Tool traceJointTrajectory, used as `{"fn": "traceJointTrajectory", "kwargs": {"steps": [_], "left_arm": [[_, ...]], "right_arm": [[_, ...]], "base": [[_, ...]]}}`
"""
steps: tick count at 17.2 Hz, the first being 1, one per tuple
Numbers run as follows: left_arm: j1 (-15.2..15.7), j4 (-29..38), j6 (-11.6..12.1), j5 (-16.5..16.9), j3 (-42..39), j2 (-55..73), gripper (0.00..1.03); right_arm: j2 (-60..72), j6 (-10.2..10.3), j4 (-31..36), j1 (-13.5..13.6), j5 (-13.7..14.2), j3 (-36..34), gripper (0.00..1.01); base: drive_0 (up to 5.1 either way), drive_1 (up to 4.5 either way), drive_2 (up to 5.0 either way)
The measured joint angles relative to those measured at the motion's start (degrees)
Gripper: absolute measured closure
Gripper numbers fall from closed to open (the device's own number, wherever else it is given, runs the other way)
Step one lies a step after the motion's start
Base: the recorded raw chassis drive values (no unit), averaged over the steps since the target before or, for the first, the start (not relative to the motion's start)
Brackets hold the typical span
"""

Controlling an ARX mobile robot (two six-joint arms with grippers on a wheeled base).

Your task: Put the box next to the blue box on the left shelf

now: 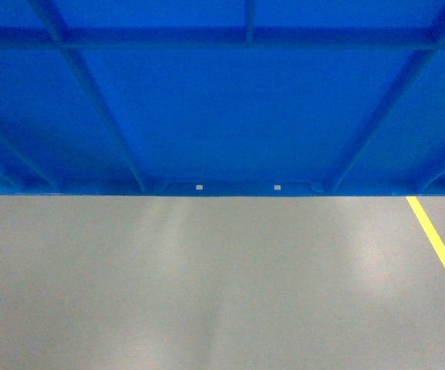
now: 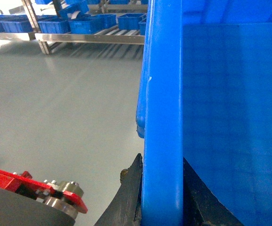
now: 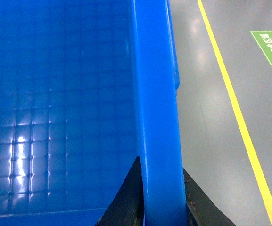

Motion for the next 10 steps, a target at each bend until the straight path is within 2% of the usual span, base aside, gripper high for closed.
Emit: {"fn": "traceJointTrajectory", "kwargs": {"steps": [10], "left_arm": [[-0.2, 0.3, 0.0, 0.0, 0.0, 0.0, 0.91]], "right_arm": [[-0.4, 0.0, 0.0, 0.0, 0.2, 0.0, 0.91]], "base": [[-1.5, -1.53, -1.5]]}}
